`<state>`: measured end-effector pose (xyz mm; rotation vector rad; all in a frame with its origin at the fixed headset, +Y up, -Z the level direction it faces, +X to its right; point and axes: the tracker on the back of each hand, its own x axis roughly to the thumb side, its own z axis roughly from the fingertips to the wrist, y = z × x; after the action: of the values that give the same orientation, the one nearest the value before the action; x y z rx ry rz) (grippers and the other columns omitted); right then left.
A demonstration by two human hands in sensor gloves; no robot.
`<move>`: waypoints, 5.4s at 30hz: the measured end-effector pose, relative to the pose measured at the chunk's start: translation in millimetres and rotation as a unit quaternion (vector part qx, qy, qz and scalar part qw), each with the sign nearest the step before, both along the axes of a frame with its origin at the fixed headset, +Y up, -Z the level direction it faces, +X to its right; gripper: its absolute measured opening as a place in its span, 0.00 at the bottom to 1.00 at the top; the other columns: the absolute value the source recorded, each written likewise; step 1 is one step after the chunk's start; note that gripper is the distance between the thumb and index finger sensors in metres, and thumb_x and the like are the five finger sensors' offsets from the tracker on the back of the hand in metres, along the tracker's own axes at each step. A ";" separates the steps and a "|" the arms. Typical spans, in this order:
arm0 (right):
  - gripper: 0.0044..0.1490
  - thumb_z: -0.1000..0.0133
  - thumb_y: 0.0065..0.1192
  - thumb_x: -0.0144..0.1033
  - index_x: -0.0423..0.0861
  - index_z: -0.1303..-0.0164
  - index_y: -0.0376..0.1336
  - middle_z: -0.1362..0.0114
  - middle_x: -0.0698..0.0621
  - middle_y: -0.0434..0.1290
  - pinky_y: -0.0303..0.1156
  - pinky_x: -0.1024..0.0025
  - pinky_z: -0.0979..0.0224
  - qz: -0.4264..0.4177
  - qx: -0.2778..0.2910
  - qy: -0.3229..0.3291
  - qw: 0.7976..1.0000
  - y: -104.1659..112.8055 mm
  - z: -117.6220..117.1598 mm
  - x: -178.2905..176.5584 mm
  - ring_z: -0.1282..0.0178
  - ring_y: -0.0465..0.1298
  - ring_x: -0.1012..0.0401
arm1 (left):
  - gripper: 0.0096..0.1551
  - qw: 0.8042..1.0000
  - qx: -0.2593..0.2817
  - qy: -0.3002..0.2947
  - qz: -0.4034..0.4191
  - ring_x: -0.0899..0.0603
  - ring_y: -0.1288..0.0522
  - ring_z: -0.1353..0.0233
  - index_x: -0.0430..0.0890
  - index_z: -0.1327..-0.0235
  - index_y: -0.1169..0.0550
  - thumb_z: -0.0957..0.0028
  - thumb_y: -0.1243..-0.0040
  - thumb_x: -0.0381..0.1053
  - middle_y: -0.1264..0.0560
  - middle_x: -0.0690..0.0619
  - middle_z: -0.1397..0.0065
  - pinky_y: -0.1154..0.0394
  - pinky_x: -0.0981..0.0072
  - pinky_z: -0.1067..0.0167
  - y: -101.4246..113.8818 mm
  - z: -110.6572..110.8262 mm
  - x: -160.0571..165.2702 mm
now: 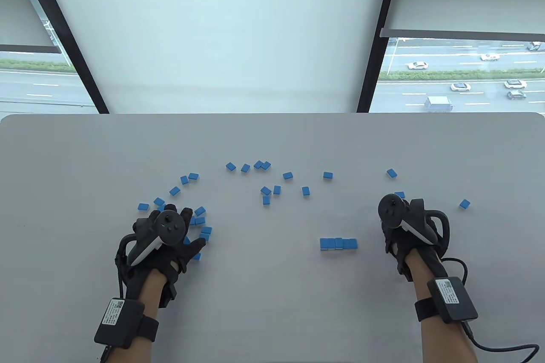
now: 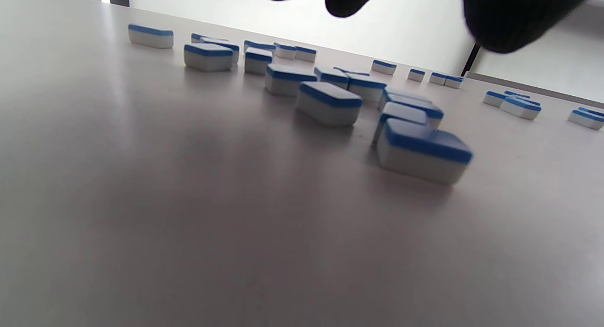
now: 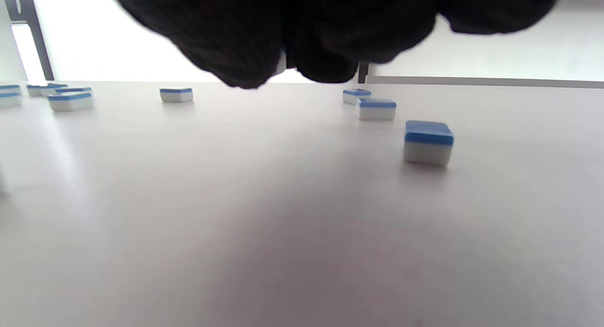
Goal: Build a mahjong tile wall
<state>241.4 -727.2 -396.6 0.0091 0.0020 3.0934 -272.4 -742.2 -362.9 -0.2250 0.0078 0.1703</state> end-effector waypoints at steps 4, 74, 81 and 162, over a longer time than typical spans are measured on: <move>0.38 0.53 0.70 0.39 0.44 0.34 0.59 0.37 0.46 0.69 0.74 0.54 0.49 -0.023 0.018 0.023 0.999 14.0 10.5 -11.4 0.61 0.76 0.57 | 0.53 1.000 0.000 0.000 0.001 0.30 0.56 0.17 0.60 0.19 0.46 0.57 0.48 0.77 0.54 0.50 0.13 0.58 0.22 0.31 -0.3 0.0 -0.3; 0.38 0.53 0.71 0.36 0.49 0.31 0.61 0.29 0.46 0.66 0.70 0.48 0.37 0.019 -0.063 -0.109 0.992 -29.1 -10.2 52.7 0.41 0.74 0.48 | 0.53 1.000 -0.002 -0.006 0.002 0.30 0.56 0.17 0.60 0.19 0.46 0.58 0.48 0.77 0.53 0.50 0.13 0.58 0.22 0.31 -2.3 -0.9 -0.6; 0.37 0.54 0.71 0.36 0.44 0.34 0.61 0.37 0.44 0.71 0.74 0.50 0.43 0.020 -0.063 -0.097 0.993 -26.4 -9.0 43.9 0.51 0.78 0.51 | 0.53 1.000 -0.003 -0.004 0.002 0.30 0.56 0.17 0.60 0.19 0.46 0.58 0.48 0.77 0.53 0.50 0.13 0.58 0.22 0.31 -2.1 -0.4 -0.7; 0.36 0.53 0.72 0.35 0.48 0.35 0.60 0.41 0.50 0.73 0.76 0.53 0.45 0.039 -0.113 -0.088 0.989 -23.1 -78.1 34.8 0.56 0.79 0.54 | 0.53 1.000 -0.002 0.006 -0.003 0.30 0.56 0.17 0.60 0.19 0.46 0.58 0.48 0.77 0.54 0.50 0.13 0.58 0.22 0.30 0.1 -1.8 -6.0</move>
<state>276.2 -750.3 -474.7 -0.2794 0.3548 3.1384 -278.3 -742.1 -364.7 -0.2288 0.0209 0.1651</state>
